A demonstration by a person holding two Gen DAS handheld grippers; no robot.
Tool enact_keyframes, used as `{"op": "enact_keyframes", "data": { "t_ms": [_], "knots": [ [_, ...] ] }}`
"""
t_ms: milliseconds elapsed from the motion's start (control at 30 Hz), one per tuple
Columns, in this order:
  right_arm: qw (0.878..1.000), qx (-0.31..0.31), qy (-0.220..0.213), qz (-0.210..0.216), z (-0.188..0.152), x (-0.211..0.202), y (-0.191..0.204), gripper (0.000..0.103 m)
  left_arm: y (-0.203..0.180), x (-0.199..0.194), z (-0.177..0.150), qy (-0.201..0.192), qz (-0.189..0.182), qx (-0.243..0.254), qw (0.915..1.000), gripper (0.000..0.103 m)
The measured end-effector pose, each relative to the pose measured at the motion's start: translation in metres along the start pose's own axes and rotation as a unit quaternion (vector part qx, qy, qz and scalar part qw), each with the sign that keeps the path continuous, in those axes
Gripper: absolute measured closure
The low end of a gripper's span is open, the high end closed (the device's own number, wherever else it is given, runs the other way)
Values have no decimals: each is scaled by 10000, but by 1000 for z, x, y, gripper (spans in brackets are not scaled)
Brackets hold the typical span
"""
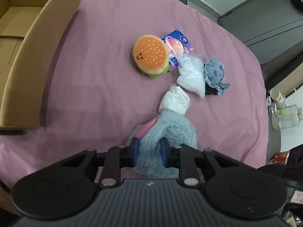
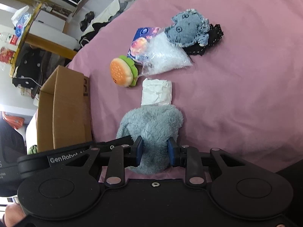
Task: Organize soft objects
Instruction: 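Lift the blue plush with the left gripper and carry it over the box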
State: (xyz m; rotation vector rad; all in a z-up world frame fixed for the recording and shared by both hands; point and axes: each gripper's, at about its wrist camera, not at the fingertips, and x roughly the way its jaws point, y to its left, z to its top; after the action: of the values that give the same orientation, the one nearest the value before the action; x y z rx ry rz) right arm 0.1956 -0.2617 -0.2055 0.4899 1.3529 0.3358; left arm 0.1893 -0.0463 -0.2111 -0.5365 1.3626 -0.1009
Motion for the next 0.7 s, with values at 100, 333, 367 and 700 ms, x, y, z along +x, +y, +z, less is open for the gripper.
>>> {"op": "enact_keyframes", "data": {
  "t_ms": [100,333,367,700],
  "knots": [
    [9999,84,47,67,2,0,-2,80,-5,-5,-1,-38,74,83,9999,83],
    [9998,-98,-30,147,0,-22,12,82,-9,-36,-1,-201,-51,30,9998,83],
    [9998,-123,-49,145,1,-27,15,82,-9,-40,-1,-209,-113,18,9997,83],
    [9980,-449,-394,204,8,-59,51,82,-21,-92,0,-627,-261,313,9972,83]
  ]
}}
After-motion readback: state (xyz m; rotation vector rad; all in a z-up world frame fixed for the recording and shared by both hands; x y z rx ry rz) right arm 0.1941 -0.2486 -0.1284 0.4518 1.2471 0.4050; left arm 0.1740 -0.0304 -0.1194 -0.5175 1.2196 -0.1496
